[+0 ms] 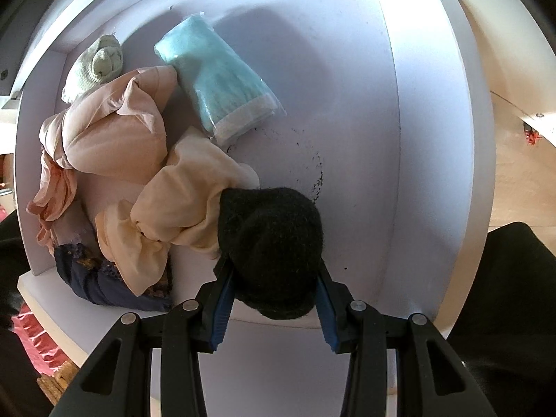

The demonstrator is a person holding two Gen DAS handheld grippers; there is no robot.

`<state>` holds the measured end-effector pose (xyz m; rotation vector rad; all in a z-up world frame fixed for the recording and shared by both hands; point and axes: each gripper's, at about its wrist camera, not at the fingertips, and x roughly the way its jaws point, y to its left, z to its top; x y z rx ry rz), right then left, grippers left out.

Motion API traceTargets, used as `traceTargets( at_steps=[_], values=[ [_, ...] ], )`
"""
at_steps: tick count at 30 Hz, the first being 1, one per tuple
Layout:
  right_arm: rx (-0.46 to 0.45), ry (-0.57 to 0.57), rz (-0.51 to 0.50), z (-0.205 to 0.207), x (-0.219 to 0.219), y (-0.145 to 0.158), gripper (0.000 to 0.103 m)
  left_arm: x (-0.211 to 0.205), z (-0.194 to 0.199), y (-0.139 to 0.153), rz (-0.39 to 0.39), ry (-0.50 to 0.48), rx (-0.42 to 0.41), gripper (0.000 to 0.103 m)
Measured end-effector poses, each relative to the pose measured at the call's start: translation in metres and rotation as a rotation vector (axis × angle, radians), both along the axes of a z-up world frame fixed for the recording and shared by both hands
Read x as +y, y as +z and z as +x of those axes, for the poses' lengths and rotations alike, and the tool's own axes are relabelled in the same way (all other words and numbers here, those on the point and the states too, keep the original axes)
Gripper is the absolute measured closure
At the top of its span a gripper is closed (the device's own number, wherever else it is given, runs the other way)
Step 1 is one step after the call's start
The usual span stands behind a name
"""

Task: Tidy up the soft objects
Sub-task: 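Lift the grey-blue cloth with the left gripper and release it into the gold box, then move the left tool back down to the clothes in the shelf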

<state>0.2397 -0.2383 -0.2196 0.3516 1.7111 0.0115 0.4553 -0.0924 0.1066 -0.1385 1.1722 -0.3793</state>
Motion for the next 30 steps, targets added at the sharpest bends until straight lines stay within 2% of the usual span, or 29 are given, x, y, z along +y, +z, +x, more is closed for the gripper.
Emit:
traceTargets(
  at_steps=[7, 16, 18, 20, 21, 26, 30],
  values=[
    [0.017, -0.019, 0.037, 0.0, -0.009, -0.006, 0.06, -0.008, 0.067, -0.03, 0.073, 0.142, 0.081, 0.047],
    [0.042, -0.025, 0.079, -0.001, -0.014, -0.012, 0.06, -0.022, 0.113, -0.056, 0.166, 0.219, 0.106, 0.047],
    [0.043, -0.021, 0.078, -0.001, -0.014, -0.012, 0.06, -0.021, 0.117, -0.06, 0.179, 0.234, 0.109, 0.045],
    [0.045, -0.021, 0.077, 0.0, -0.015, -0.013, 0.06, -0.018, 0.119, -0.059, 0.197, 0.251, 0.098, 0.033],
    [0.045, -0.023, 0.078, 0.0, -0.016, -0.013, 0.06, -0.017, 0.117, -0.057, 0.204, 0.253, 0.085, 0.03],
    [0.045, -0.031, 0.079, 0.0, -0.014, -0.012, 0.06, -0.016, 0.108, -0.044, 0.208, 0.244, 0.044, 0.031],
    [0.042, -0.037, 0.08, 0.0, -0.013, -0.011, 0.06, -0.026, 0.101, -0.039, 0.31, 0.182, 0.003, 0.036]
  ],
)
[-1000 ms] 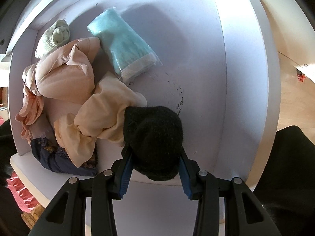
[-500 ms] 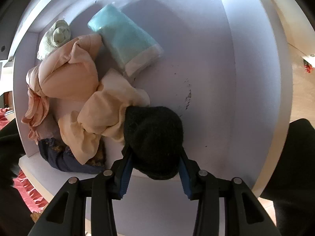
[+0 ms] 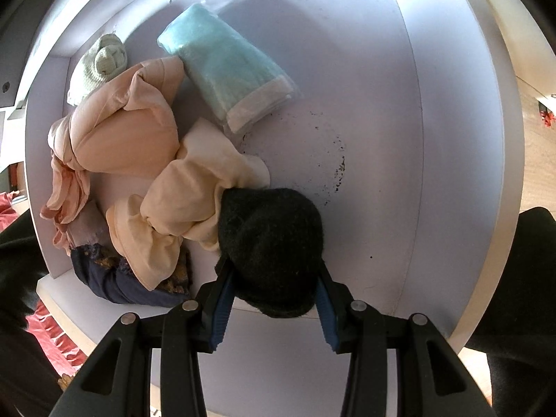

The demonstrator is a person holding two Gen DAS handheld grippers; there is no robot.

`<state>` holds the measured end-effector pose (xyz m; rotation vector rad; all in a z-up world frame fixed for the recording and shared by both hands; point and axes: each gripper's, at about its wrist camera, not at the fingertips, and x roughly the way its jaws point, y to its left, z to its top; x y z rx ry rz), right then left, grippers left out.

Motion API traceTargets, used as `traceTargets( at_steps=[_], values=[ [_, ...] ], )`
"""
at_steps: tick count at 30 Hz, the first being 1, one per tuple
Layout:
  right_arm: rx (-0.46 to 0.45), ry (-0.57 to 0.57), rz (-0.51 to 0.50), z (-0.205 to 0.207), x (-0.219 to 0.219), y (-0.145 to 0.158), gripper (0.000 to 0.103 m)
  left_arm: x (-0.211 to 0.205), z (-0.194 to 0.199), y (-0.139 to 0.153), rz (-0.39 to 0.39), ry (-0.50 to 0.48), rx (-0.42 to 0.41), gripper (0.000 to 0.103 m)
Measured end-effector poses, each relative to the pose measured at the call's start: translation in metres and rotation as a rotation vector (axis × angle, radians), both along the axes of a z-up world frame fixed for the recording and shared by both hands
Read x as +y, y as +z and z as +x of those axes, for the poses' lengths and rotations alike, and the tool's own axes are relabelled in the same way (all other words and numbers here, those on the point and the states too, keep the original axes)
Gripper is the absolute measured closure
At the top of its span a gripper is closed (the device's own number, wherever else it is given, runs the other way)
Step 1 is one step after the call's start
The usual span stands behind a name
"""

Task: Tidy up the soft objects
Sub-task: 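Move the left tool back down to the clothes in the shelf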

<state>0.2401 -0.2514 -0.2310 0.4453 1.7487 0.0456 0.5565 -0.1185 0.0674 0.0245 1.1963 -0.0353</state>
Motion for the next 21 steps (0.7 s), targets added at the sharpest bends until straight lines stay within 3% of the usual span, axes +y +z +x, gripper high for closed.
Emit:
traceTargets(
  at_steps=[7, 10, 14, 16, 21],
  values=[
    [-0.002, -0.005, 0.001, -0.002, -0.004, 0.0, 0.06, -0.026, 0.003, -0.015, 0.217, -0.117, -0.025, 0.048],
    [0.0, 0.0, -0.002, -0.001, -0.002, 0.0, 0.06, -0.027, 0.013, -0.017, 0.263, -0.082, -0.04, 0.05],
    [0.002, 0.002, 0.0, 0.003, 0.0, 0.0, 0.06, -0.02, 0.021, -0.018, 0.244, -0.004, -0.016, 0.053],
    [0.003, 0.002, 0.001, 0.004, 0.0, 0.001, 0.059, -0.022, 0.019, -0.017, 0.228, -0.021, -0.023, 0.053],
    [0.002, 0.002, 0.0, 0.005, -0.001, 0.001, 0.059, -0.02, 0.008, -0.007, 0.132, -0.046, -0.061, 0.04]
  ],
)
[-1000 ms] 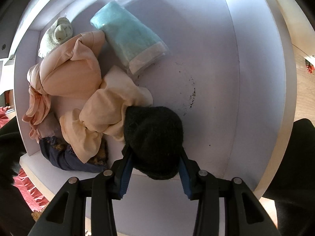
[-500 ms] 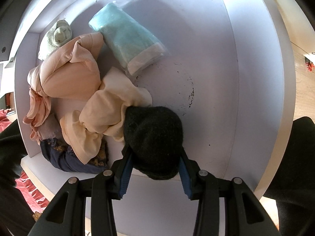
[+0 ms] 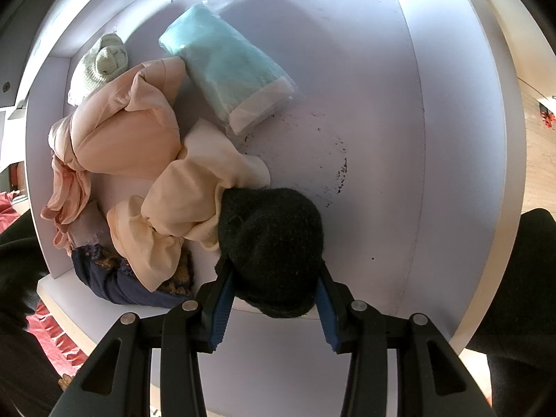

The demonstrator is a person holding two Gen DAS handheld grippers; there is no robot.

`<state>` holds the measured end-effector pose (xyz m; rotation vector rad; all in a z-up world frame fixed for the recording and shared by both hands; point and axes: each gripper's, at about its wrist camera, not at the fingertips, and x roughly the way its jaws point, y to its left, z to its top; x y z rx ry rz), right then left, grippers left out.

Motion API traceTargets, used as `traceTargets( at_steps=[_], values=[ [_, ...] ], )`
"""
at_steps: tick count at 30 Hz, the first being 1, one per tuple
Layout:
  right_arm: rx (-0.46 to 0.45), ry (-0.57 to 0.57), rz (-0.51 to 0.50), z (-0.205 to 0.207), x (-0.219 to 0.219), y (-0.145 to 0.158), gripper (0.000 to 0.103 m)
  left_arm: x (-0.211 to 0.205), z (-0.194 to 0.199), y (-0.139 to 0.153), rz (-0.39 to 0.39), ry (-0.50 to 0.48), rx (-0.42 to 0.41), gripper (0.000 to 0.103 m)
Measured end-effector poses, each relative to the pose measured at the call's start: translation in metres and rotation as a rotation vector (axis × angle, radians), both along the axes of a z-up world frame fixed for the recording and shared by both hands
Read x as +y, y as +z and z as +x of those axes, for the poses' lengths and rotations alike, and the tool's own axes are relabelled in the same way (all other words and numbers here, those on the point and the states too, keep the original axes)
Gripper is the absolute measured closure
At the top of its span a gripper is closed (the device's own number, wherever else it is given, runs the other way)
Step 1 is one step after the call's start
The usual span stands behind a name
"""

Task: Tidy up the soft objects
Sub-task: 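Move the left tool back down to the clothes in the shelf, then close the left gripper on the pink cloth in the shelf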

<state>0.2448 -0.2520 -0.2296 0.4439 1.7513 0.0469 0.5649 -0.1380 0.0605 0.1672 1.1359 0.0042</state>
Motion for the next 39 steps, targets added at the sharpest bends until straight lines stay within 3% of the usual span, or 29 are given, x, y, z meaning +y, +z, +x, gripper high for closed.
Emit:
traceTargets(
  at_steps=[10, 17, 24, 32, 39],
  values=[
    [-0.008, 0.028, -0.018, -0.001, 0.007, 0.001, 0.057, 0.013, -0.054, 0.061, -0.121, -0.105, -0.18, 0.015],
    [-0.016, 0.066, -0.04, -0.001, 0.014, 0.0, 0.055, 0.043, -0.108, 0.082, -0.164, -0.189, -0.28, 0.013],
    [-0.031, 0.102, -0.072, 0.002, 0.026, 0.001, 0.052, 0.072, -0.18, 0.085, -0.259, -0.279, -0.346, 0.009],
    [-0.042, 0.121, -0.09, 0.001, 0.034, 0.003, 0.052, 0.107, -0.245, 0.046, -0.289, -0.297, -0.317, 0.005],
    [-0.04, 0.105, -0.077, -0.002, 0.03, 0.002, 0.051, 0.108, -0.28, -0.034, -0.221, -0.335, -0.167, 0.005]
  ],
)
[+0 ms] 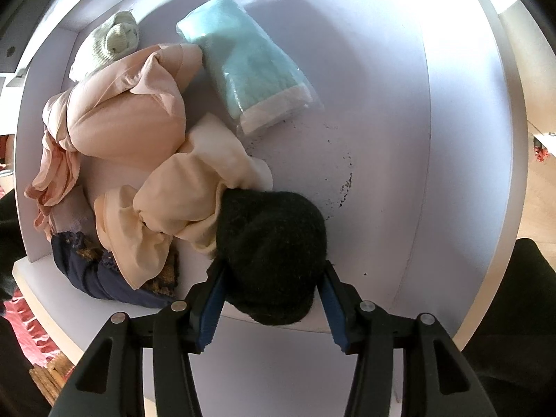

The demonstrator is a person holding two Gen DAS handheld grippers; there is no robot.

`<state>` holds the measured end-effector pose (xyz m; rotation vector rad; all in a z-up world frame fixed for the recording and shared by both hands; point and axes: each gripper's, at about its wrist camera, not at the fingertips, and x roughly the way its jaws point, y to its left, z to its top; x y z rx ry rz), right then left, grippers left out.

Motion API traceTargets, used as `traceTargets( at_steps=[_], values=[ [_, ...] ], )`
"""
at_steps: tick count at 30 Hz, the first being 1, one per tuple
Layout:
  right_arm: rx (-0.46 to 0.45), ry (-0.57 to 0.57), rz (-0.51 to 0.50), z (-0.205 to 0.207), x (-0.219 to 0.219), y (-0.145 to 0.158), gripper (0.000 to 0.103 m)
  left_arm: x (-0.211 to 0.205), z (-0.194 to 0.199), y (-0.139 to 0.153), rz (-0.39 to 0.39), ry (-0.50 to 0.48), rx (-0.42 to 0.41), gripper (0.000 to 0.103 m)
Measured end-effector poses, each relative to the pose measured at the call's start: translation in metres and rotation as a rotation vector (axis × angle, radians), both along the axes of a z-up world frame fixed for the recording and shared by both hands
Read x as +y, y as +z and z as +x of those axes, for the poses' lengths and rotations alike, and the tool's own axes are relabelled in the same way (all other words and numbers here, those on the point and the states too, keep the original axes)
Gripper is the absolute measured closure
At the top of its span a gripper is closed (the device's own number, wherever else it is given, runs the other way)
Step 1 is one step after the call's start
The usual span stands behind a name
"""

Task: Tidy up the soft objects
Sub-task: 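Close the left gripper on the pink cloth in the shelf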

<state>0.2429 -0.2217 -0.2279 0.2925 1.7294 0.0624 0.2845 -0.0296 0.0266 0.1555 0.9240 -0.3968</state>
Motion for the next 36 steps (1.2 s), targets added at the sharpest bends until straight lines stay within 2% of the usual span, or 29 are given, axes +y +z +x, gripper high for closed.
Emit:
traceTargets(
  at_steps=[4, 10, 19, 28, 30, 32, 34, 36],
  values=[
    [-0.001, -0.008, 0.01, 0.0, -0.005, -0.001, 0.051, -0.008, -0.007, -0.056, 0.071, -0.051, 0.117, 0.005],
    [0.006, -0.032, 0.026, -0.002, -0.01, -0.002, 0.051, -0.016, -0.007, -0.111, 0.17, -0.103, 0.275, 0.005],
    [0.027, -0.087, 0.065, -0.003, -0.026, -0.007, 0.051, -0.022, -0.006, -0.179, 0.371, -0.138, 0.396, 0.005],
    [0.017, -0.07, 0.057, -0.003, -0.028, -0.006, 0.051, -0.01, -0.002, -0.223, 0.481, -0.119, 0.493, 0.006],
    [0.014, -0.067, 0.056, -0.003, -0.027, -0.005, 0.051, -0.009, -0.001, -0.233, 0.492, -0.122, 0.518, 0.013],
    [0.013, -0.068, 0.056, -0.004, -0.026, -0.004, 0.051, -0.008, 0.001, -0.245, 0.472, -0.125, 0.576, 0.035],
    [0.012, -0.069, 0.056, -0.004, -0.026, -0.003, 0.051, -0.005, 0.004, -0.249, 0.425, -0.1, 0.611, 0.04],
    [0.011, -0.074, 0.057, -0.006, -0.025, -0.003, 0.051, -0.003, 0.008, -0.248, 0.383, -0.073, 0.612, 0.045]
  ],
)
